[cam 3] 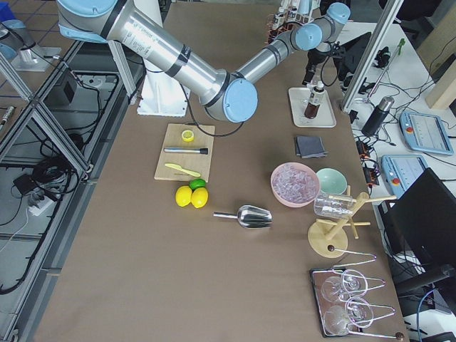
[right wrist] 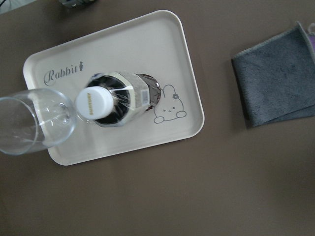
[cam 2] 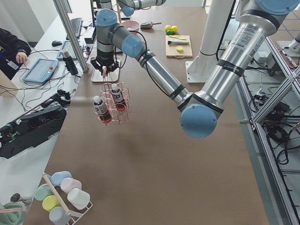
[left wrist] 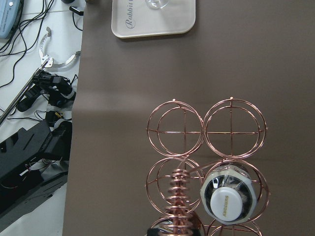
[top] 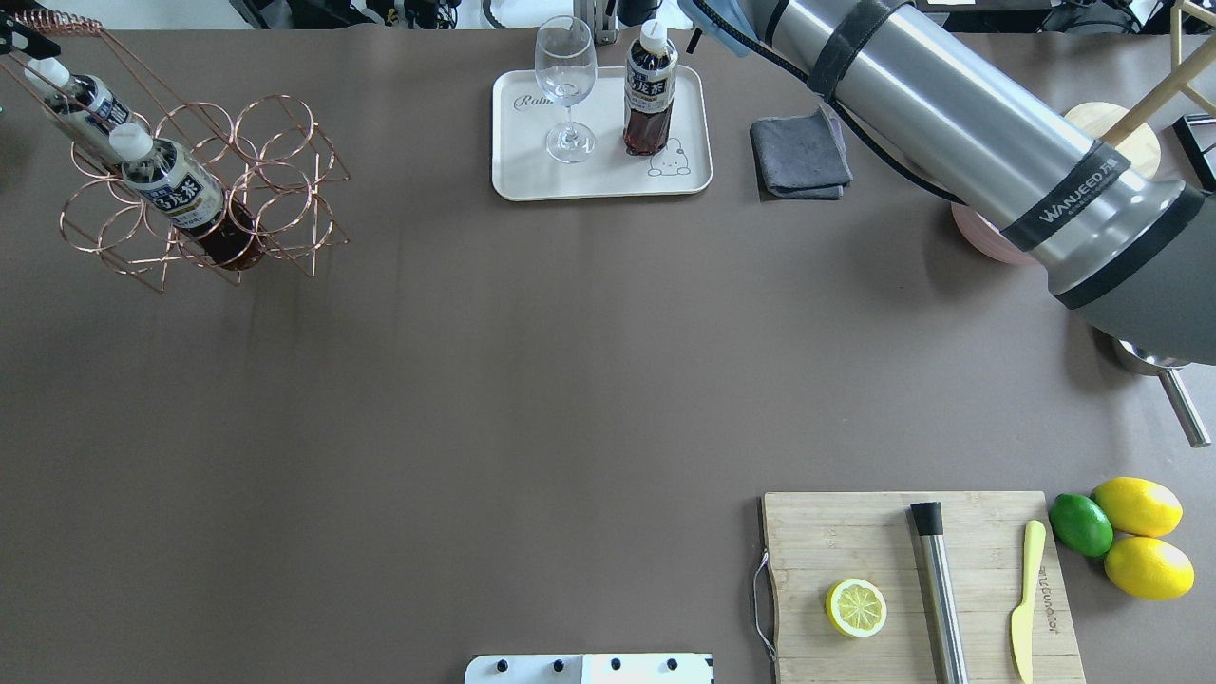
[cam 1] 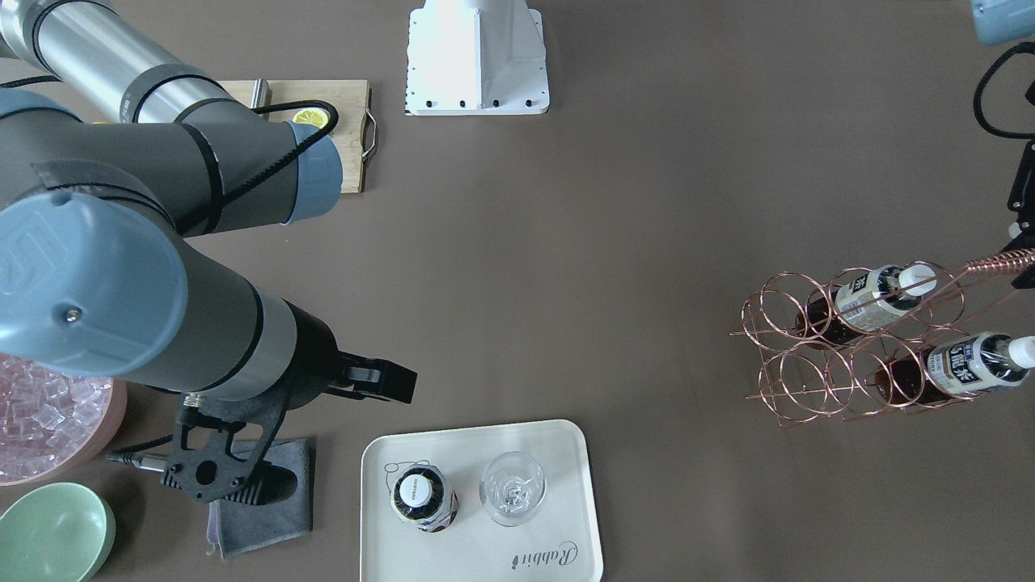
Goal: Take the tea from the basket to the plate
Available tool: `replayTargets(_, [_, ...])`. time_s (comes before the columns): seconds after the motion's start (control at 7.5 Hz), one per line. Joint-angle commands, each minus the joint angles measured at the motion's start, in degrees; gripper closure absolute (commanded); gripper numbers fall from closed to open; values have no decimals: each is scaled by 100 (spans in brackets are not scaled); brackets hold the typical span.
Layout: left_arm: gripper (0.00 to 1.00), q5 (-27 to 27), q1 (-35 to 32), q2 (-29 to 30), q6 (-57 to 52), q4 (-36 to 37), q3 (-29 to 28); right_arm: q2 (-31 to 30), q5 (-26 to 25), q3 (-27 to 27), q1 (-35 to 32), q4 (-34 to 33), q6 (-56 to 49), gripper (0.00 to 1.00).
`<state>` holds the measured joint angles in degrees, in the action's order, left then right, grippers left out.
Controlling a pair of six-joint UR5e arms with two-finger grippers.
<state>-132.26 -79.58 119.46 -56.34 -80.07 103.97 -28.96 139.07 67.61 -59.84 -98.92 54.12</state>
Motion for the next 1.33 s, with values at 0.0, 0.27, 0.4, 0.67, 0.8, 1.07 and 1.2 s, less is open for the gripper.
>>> replayTargets(0.0, [100,16,-189,253,-482,-393,-814,-1629,-482,2054,-106,-1320,-1740,1])
replayTargets(0.27, [100,25,-207,253,-474,-622,-1114,-3301,-582,3349,-307,-1323,-2464,1])
replayTargets(0.4, [100,103,-233,271,-474,-859,-1402,-3918,-565,3599,-639,-1314,-3051,1])
replayTargets(0.67, [100,104,-277,516,-474,-1369,-2158,-4772,-512,3601,-1368,-1288,-4403,1])
replayTargets(0.8, [100,104,-321,560,-483,-1379,-2300,-5168,-521,3558,-1703,-1270,-5158,1])
replayTargets(1.07, [100,113,-365,762,-474,-1388,-2626,-5750,-582,3540,-2188,-1270,-5709,1])
replayTargets(1.2, [100,113,-374,833,-466,-1388,-2740,-5944,-626,3514,-2242,-1253,-5746,1])
